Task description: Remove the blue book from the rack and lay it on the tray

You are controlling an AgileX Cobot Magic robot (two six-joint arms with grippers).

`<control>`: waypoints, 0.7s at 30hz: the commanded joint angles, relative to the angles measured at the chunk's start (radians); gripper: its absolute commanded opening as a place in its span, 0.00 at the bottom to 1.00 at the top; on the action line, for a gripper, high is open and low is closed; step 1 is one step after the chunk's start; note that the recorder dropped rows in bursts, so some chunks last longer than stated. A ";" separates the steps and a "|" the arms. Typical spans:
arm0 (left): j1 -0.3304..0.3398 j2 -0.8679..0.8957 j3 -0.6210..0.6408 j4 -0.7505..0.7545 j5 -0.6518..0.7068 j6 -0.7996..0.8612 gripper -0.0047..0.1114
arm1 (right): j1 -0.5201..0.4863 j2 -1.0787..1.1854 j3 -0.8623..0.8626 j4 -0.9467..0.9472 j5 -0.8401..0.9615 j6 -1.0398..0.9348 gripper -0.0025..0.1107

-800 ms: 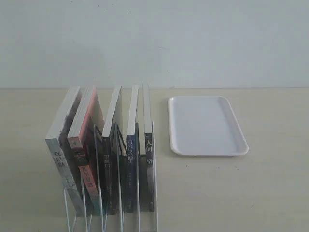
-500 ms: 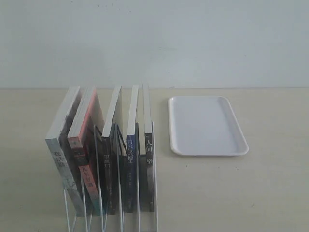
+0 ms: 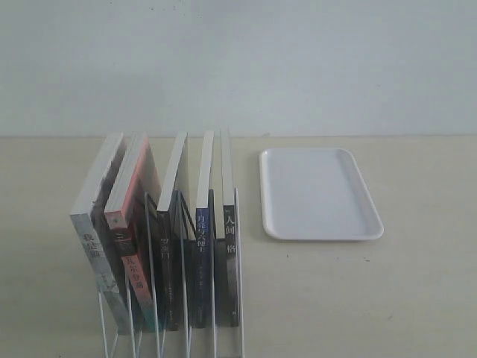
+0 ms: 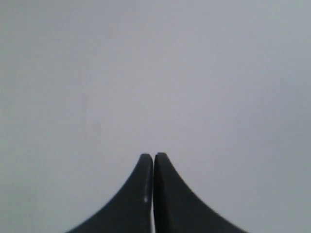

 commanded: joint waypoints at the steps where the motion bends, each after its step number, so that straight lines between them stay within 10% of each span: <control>1: 0.001 -0.004 0.004 0.003 -0.001 0.004 0.08 | -0.003 0.224 -0.251 -0.099 0.602 -0.037 0.02; 21: 0.001 -0.004 0.004 0.003 -0.001 0.004 0.08 | 0.154 0.629 -0.310 0.375 1.184 -0.451 0.02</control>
